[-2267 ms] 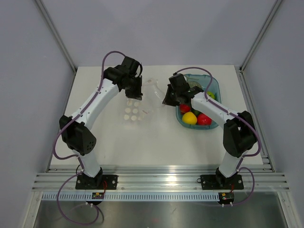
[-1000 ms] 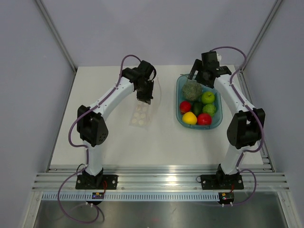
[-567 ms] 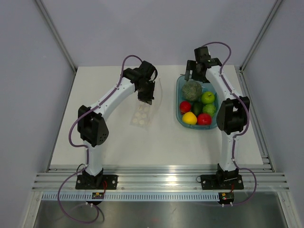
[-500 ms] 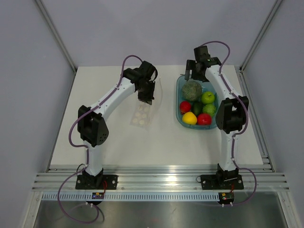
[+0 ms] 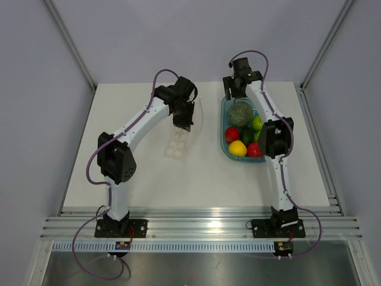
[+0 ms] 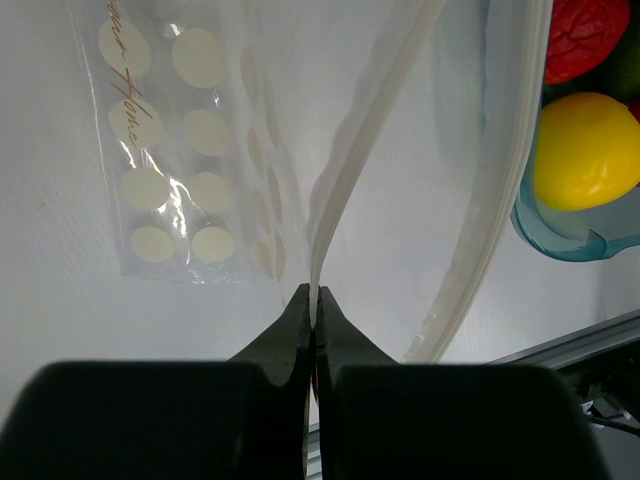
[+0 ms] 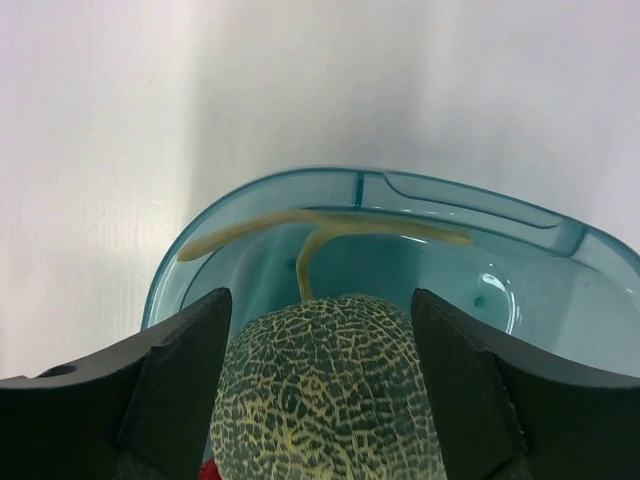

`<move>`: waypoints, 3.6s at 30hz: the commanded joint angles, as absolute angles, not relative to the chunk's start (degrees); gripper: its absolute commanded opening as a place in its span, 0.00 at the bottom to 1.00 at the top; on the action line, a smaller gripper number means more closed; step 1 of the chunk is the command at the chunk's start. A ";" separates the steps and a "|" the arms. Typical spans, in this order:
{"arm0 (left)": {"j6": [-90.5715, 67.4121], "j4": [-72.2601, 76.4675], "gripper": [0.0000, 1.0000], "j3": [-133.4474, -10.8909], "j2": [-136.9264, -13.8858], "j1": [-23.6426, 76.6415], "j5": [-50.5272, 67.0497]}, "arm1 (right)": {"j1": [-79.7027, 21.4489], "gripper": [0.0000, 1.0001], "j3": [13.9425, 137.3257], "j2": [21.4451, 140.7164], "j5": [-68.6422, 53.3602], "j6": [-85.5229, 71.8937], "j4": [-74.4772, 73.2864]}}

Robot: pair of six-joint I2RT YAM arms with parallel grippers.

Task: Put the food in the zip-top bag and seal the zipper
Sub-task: Adjust the fake fruit in the bin, then pick up the fake fruit from the bin.

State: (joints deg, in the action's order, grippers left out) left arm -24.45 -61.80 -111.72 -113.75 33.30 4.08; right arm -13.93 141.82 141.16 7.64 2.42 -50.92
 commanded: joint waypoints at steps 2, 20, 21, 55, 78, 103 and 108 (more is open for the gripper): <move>-24.08 -60.29 0.00 -112.50 -114.25 33.57 4.48 | -14.33 0.78 143.44 141.94 7.29 5.71 -47.82; -24.26 -61.96 0.00 -114.87 -114.43 33.57 5.36 | -17.14 0.52 135.19 142.30 13.36 8.61 -29.11; -24.34 -61.88 0.00 -114.61 -114.52 33.66 5.45 | -17.31 0.47 134.13 141.60 14.06 8.53 -28.05; -23.20 -61.26 0.00 -117.42 -114.61 33.75 6.59 | -17.40 0.00 90.90 101.52 24.79 0.35 -11.60; -22.68 -60.47 0.00 -114.08 -112.24 33.66 5.89 | -17.05 0.70 88.16 92.37 16.02 -16.51 -31.55; -23.29 -60.38 0.00 -114.08 -111.88 34.54 5.71 | -17.58 0.78 75.23 105.46 -1.76 -32.43 -28.47; -23.55 -60.64 0.00 -114.17 -112.15 34.54 5.27 | -17.67 0.65 74.01 106.08 -1.41 -33.40 -27.42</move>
State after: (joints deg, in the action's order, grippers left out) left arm -23.77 -61.80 -113.78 -114.83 34.26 5.85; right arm -17.12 74.17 105.73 -1.02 -31.20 -28.88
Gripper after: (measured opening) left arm 0.005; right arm 0.698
